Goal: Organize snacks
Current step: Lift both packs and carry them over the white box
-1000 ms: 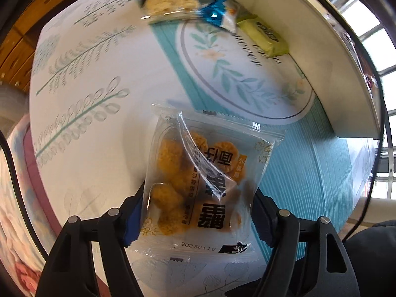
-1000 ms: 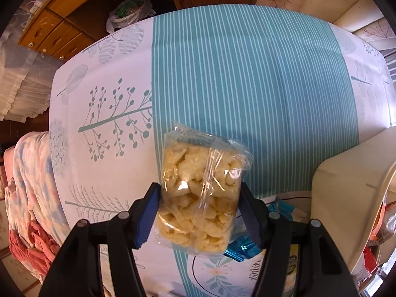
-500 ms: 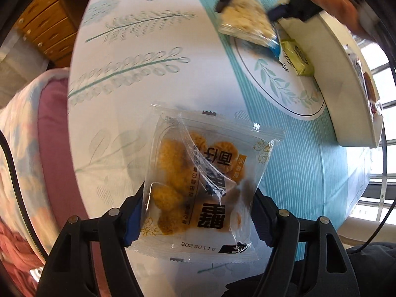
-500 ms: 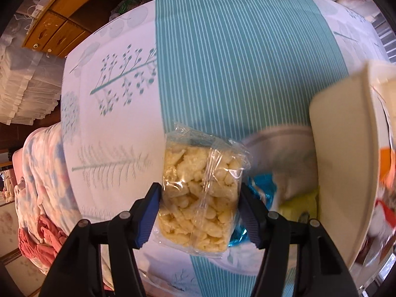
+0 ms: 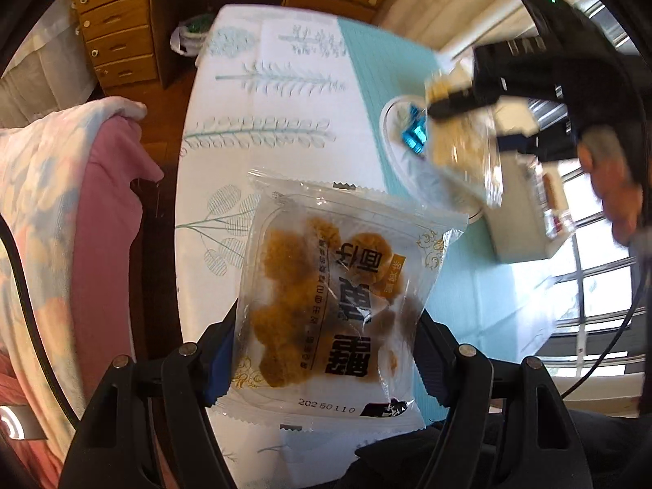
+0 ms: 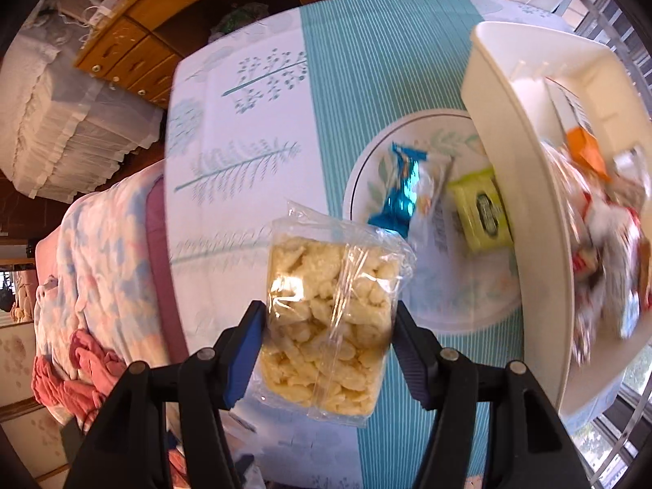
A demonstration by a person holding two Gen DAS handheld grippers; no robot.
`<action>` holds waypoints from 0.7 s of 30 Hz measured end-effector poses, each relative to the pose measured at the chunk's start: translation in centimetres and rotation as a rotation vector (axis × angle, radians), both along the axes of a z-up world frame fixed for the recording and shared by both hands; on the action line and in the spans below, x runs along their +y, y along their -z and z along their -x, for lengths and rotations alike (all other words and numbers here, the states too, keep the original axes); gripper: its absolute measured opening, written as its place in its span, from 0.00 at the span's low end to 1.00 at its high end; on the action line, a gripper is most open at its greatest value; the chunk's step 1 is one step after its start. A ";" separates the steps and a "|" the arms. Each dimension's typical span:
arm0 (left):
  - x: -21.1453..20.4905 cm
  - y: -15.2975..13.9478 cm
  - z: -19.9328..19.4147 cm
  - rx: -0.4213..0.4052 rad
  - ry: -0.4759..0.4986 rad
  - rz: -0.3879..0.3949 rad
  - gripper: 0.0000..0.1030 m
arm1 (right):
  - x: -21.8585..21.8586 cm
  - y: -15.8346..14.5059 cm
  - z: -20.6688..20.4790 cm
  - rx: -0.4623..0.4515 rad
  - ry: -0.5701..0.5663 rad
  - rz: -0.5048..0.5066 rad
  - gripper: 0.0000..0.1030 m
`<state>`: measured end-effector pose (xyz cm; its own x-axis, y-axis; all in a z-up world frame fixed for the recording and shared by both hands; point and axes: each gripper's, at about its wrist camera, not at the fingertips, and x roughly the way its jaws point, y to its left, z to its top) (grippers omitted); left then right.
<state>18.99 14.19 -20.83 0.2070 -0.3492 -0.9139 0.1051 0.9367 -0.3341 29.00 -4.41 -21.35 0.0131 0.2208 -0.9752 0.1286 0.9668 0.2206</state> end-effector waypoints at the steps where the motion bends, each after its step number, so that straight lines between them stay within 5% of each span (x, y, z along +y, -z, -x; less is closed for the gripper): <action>1: 0.1 -0.8 0.4 -0.021 -0.006 0.021 0.70 | 0.0 -0.6 0.8 -0.013 0.000 -0.001 0.59; 8: 0.8 -4.9 2.2 -0.140 -0.023 0.120 0.70 | 0.0 -4.9 5.8 -0.166 -0.041 0.017 0.59; 21: -1.5 -9.8 2.8 -0.244 -0.022 0.145 0.70 | -3.1 -10.0 11.7 -0.420 -0.092 0.027 0.59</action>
